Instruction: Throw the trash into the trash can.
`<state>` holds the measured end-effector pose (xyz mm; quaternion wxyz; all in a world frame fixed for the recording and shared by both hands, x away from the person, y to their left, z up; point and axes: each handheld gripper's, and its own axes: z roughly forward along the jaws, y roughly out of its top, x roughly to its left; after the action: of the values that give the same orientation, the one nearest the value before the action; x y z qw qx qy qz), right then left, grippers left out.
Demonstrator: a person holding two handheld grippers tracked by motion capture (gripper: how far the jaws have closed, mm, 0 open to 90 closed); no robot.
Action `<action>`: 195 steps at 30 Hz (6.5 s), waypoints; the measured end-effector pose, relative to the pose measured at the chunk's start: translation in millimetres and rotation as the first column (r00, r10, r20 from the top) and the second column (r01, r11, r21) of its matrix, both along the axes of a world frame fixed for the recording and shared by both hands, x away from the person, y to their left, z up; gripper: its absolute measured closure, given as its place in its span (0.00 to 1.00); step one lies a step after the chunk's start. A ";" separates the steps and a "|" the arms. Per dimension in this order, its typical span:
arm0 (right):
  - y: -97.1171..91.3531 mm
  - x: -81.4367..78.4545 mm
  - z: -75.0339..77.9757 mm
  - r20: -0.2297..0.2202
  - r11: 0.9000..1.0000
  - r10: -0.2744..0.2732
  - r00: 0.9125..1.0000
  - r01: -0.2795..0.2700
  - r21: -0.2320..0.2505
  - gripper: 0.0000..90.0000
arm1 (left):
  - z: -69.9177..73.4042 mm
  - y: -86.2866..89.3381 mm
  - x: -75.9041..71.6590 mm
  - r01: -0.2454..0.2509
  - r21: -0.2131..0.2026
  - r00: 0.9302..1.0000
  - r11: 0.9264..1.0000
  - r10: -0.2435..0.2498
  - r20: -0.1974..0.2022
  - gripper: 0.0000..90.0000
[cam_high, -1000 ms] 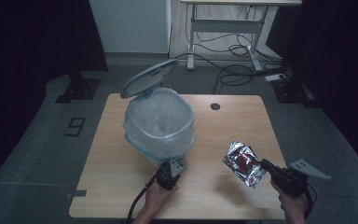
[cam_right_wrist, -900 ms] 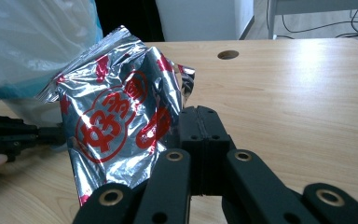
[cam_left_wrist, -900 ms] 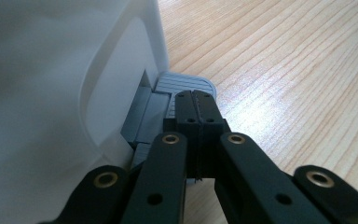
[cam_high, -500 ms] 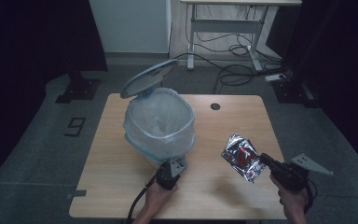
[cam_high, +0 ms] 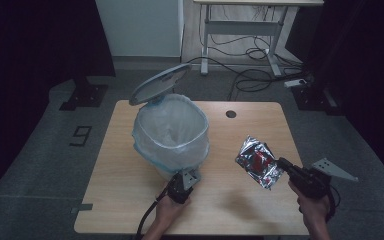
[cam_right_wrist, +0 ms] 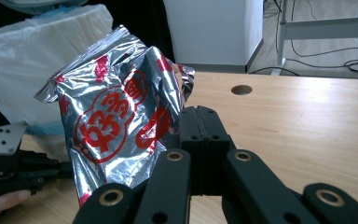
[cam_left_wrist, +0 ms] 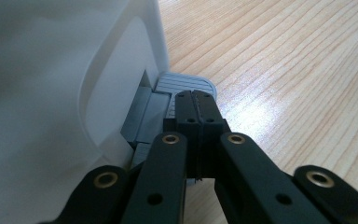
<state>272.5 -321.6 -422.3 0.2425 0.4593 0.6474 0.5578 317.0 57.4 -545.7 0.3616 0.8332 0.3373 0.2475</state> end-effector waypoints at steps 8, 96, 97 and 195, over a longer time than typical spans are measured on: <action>6.7 4.5 10.7 0.014 1.000 0.010 1.000 -0.010 0.001 1.00 | -0.1 0.2 0.2 0.000 -0.005 1.000 1.000 0.000 -0.002 1.00; 83.5 54.2 89.3 0.098 0.994 0.107 0.989 -0.106 -0.018 1.00 | 0.2 1.0 0.0 0.006 -0.003 1.000 1.000 -0.006 -0.008 1.00; 84.4 54.5 90.5 0.098 0.994 0.110 0.989 -0.109 -0.020 1.00 | 0.2 1.0 0.0 0.006 -0.003 1.000 1.000 -0.006 -0.007 1.00; 170.0 109.9 116.4 0.083 0.984 0.172 0.982 -0.168 -0.056 1.00 | 0.2 2.0 -0.3 0.009 0.000 1.000 1.000 -0.009 -0.006 1.00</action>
<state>382.4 -151.6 -305.9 0.2331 0.3713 0.6865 0.5801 316.7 59.4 -545.5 0.3616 0.8355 0.3345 0.2436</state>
